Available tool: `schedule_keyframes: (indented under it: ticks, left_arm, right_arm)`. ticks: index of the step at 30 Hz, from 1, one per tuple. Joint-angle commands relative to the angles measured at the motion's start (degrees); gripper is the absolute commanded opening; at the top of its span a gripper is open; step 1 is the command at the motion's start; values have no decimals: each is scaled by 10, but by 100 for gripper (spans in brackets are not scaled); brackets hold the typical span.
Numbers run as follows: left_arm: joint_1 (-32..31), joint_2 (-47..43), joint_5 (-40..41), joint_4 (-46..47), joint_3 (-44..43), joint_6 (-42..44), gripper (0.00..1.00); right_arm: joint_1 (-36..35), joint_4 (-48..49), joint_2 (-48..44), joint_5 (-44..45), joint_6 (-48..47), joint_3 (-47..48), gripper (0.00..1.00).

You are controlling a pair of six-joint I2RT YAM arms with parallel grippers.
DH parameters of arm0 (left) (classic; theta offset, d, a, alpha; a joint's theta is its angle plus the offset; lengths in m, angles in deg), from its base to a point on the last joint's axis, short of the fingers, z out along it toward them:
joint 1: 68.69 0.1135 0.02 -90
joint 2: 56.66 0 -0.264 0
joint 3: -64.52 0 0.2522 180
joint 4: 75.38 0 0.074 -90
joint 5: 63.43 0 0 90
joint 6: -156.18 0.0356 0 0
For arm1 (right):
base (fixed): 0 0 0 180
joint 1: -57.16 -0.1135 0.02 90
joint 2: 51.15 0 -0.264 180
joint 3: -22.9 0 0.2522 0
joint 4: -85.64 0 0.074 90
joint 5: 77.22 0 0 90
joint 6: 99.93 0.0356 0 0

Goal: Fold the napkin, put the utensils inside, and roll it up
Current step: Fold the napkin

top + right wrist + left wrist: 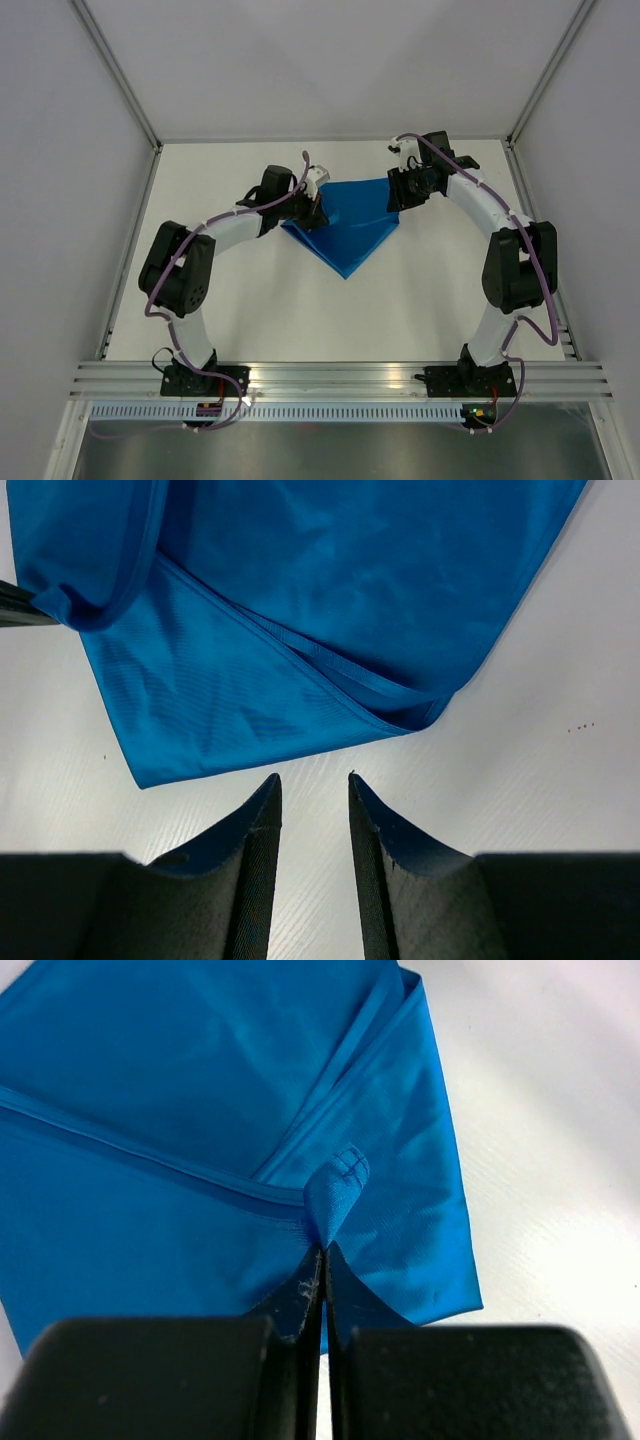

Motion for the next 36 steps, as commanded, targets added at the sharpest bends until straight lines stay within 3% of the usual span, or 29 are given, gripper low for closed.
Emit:
schedule_keyframes:
  ticks: [1, 10, 36]
  left_arm:
    - [-18, -24, 46, -37, -2, 69, 2]
    - [-87, -26, 131, -67, 8, 100, 2]
    - [-206, -53, 235, -56, 59, 103, 2]
  right_arm:
    - [-2, -15, -24, 14, 0, -3, 39]
    - [-3, -14, -30, 18, -3, -8, 39]
    - [-4, -7, -29, 24, -3, -23, 39]
